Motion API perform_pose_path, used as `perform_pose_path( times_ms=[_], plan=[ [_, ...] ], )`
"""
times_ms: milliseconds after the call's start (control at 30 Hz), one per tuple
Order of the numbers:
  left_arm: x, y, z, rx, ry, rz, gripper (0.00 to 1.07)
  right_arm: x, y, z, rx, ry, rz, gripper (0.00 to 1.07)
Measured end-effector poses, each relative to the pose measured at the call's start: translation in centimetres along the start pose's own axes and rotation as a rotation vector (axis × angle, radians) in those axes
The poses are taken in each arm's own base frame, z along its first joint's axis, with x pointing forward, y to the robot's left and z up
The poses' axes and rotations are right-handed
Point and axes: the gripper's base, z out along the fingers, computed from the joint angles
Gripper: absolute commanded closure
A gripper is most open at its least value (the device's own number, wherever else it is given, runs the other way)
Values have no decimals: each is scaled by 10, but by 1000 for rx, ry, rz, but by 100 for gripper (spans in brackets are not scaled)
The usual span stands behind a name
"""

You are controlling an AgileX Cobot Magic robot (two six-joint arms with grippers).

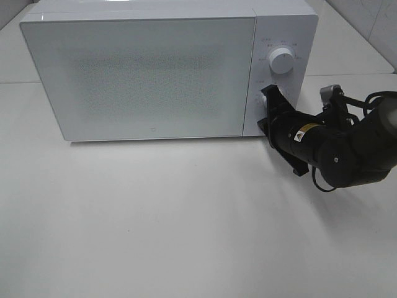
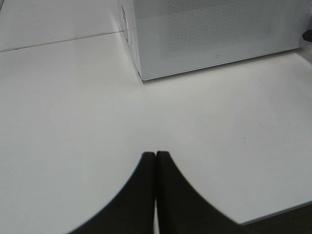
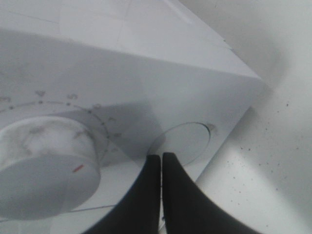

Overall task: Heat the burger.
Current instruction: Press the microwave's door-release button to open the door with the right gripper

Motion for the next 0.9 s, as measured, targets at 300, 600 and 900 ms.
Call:
perform_pose_path(
  times_ms=[300, 600, 900],
  plan=[
    [0, 0, 0, 0, 0, 0, 107, -5, -2, 0, 17, -59, 45, 107],
    [0, 0, 0, 0, 0, 0, 107, -5, 1, 6, 50, -48, 6, 107],
    [0, 0, 0, 0, 0, 0, 107, -5, -5, 8, 70, -63, -7, 107]
  ],
)
